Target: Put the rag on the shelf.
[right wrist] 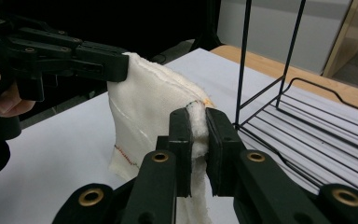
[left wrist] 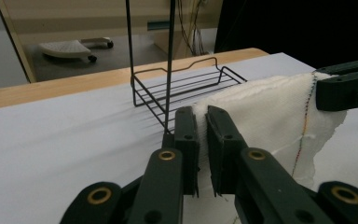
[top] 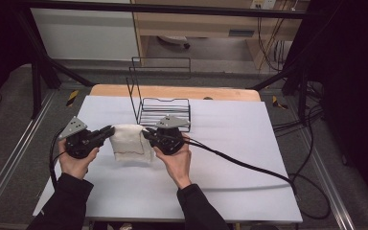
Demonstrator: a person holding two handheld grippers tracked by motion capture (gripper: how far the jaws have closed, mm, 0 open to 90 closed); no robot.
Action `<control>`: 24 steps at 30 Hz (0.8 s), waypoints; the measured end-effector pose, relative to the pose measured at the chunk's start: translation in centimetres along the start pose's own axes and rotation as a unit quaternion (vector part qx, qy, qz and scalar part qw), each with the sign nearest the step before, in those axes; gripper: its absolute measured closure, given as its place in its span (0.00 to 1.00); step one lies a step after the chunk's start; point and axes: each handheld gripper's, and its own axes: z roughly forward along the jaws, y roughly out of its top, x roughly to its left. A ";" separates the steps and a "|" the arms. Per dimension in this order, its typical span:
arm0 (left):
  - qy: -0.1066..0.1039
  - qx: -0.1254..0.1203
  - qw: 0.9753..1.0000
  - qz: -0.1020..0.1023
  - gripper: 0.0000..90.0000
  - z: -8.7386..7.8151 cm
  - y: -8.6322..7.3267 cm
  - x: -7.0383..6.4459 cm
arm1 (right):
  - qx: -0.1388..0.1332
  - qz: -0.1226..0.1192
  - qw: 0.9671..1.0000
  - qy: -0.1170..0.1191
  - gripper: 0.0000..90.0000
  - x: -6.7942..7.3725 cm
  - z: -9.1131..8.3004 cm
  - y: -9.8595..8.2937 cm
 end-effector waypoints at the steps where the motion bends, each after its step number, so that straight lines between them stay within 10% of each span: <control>1: 0.001 -0.005 1.000 0.001 0.92 -0.1 0.1 -0.1 | -0.002 -0.002 1.000 0.000 0.91 0.0 -0.1 0.1; 24: 0.005 -0.059 0.998 0.017 0.92 -1.1 2.1 -2.7 | -0.050 -0.038 0.998 -0.009 0.91 0.2 -3.4 1.9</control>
